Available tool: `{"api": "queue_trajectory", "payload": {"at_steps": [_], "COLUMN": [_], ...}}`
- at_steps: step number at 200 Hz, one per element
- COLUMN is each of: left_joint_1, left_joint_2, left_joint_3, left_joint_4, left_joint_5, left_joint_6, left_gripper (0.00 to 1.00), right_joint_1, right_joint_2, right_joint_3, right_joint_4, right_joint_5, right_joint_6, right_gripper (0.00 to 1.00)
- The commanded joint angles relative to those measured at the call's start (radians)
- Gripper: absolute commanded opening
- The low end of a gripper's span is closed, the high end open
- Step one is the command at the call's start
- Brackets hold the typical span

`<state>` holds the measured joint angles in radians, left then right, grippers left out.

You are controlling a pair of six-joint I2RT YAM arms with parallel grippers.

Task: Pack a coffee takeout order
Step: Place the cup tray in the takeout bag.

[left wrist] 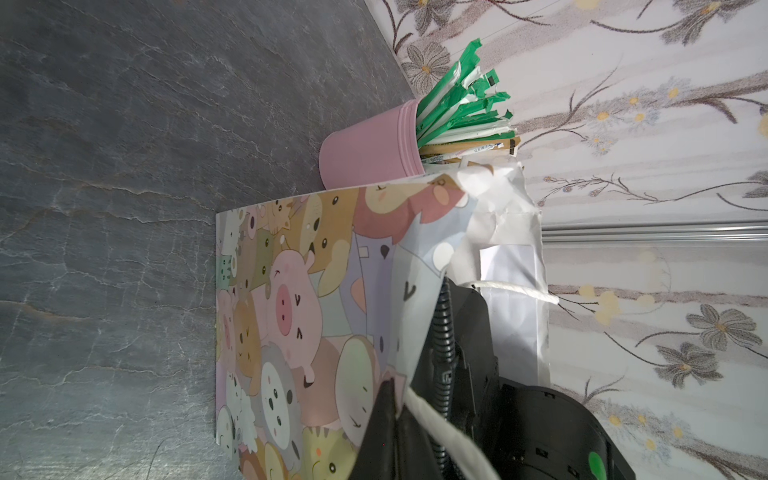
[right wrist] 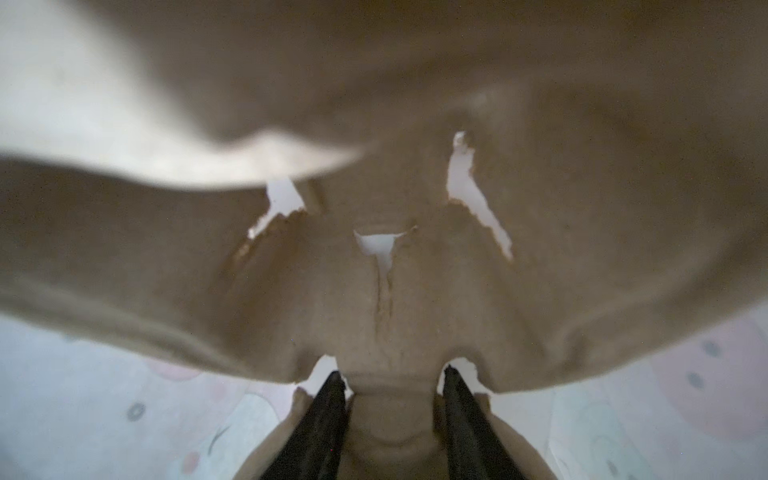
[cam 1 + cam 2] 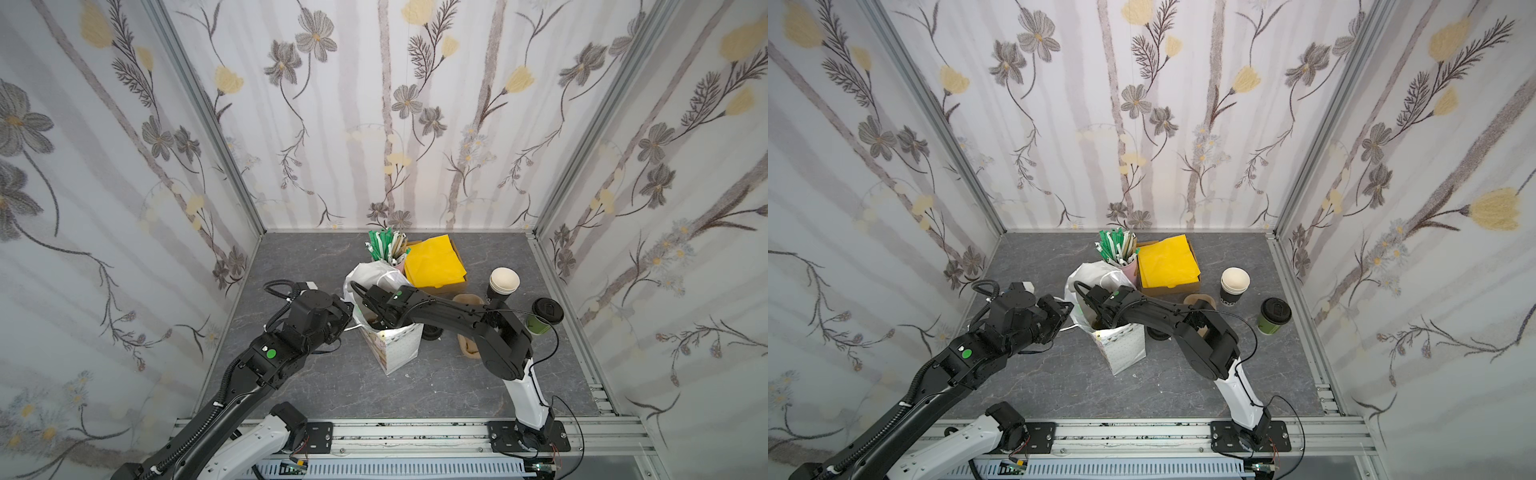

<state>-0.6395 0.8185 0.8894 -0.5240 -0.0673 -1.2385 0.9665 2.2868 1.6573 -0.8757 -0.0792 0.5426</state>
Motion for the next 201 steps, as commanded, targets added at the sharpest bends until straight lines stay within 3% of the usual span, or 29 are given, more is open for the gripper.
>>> {"api": "queue_trajectory", "payload": {"at_steps": [1,83,132,201], "left_joint_1": [0.000,0.000,0.001,0.000], "left_joint_2": [0.002,0.006,-0.007,0.014], "left_joint_3": [0.021,0.027,0.003,0.001], "left_joint_4": [0.022,0.022,0.022,0.021], "left_joint_5": [-0.026,-0.022,-0.028,0.004], "left_joint_6": [-0.013,-0.007,-0.008,0.038], "left_gripper": [0.00,0.00,0.02,0.01], "right_joint_1": [-0.002,-0.004,-0.005,-0.003], "right_joint_2": [-0.001,-0.012,-0.071,-0.118], "right_joint_3": [-0.014,-0.009,0.026,0.137], "right_joint_4": [0.001,0.002,-0.011,-0.064], "right_joint_5": [0.001,-0.002,0.006,0.042], "right_joint_6": [-0.001,0.005,0.031,0.060], "right_gripper": [0.40,0.40,0.52,0.59]}}
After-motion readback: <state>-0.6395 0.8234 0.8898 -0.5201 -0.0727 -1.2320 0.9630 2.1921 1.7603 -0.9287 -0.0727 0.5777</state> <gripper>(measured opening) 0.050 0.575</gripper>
